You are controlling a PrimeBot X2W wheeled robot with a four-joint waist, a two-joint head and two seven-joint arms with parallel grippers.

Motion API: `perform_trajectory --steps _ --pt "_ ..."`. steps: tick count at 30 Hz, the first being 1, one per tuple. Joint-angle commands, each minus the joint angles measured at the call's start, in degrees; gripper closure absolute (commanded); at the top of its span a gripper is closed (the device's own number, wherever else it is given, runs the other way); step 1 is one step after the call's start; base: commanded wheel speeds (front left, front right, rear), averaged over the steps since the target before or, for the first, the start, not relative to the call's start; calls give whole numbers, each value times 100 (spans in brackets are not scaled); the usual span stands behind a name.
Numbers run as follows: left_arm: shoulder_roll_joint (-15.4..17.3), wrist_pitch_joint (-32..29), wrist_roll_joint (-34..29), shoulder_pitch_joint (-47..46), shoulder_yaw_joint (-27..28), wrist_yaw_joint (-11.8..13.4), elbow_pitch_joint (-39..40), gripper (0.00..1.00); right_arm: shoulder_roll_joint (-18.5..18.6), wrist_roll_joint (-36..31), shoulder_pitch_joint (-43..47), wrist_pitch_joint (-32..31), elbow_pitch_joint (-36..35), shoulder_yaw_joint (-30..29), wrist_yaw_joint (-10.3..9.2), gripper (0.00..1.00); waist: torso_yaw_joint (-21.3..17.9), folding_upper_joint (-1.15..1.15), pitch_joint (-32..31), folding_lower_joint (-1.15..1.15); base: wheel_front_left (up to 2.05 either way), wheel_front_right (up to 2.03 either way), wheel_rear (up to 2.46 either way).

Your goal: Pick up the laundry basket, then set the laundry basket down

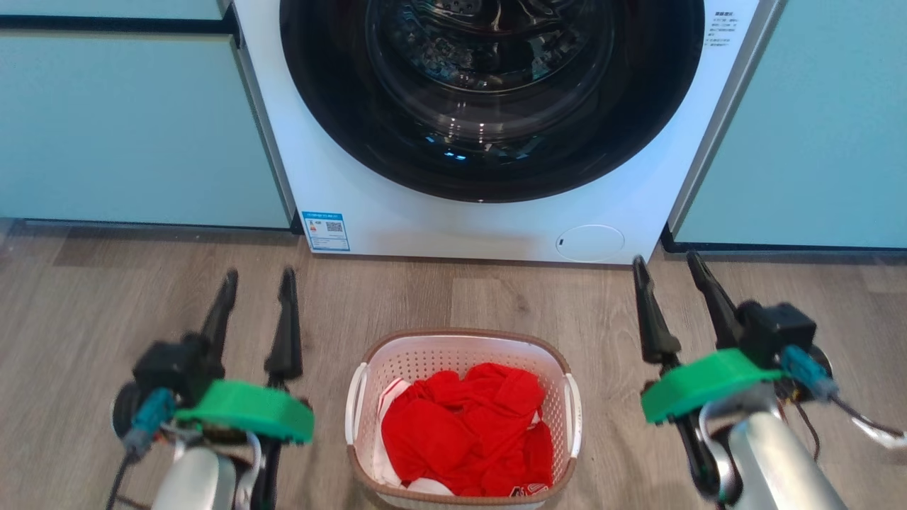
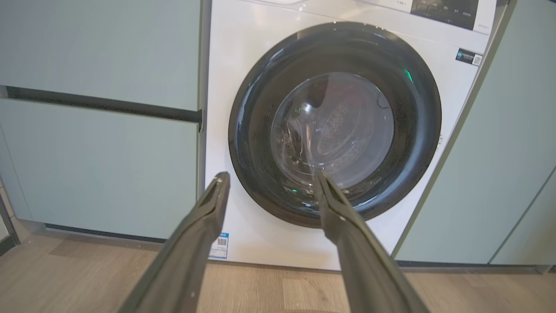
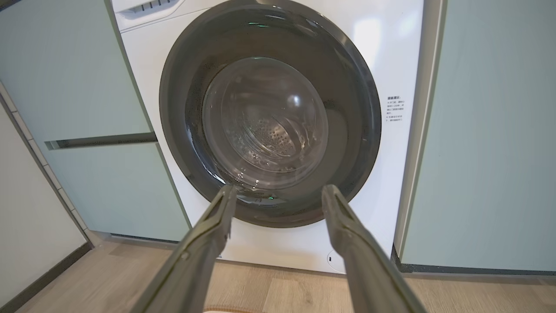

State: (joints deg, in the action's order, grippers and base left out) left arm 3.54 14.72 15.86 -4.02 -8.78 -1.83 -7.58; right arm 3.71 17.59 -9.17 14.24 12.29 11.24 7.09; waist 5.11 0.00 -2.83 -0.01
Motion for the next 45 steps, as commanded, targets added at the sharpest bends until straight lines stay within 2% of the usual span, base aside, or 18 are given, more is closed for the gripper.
perform_trajectory --steps 1,5,11,17,27,45 --pt "-4 28 -56 -142 240 -82 137 0 -72 -84 -29 75 -294 45 40 0 -19 0 -1 1 0 0 0" --pt "-52 28 -183 80 233 -274 -31 0 -80 -48 337 75 -522 -61 40 0 -65 0 -8 1 0 0 0" --pt "-64 28 -125 213 107 -393 -233 0 -82 -34 691 75 -579 -212 40 0 -106 0 -22 1 0 0 0" --pt "-65 28 -48 213 97 -375 -198 0 -82 -230 789 75 -450 -243 40 0 -111 0 -27 1 0 0 0" --pt "-66 28 -196 224 41 -326 -140 0 -83 -153 723 75 -404 -242 40 0 -113 0 -13 1 0 0 0" --pt "-66 28 -59 263 65 -335 -163 0 -83 -139 689 75 -330 -228 40 0 -100 0 0 1 0 0 0"
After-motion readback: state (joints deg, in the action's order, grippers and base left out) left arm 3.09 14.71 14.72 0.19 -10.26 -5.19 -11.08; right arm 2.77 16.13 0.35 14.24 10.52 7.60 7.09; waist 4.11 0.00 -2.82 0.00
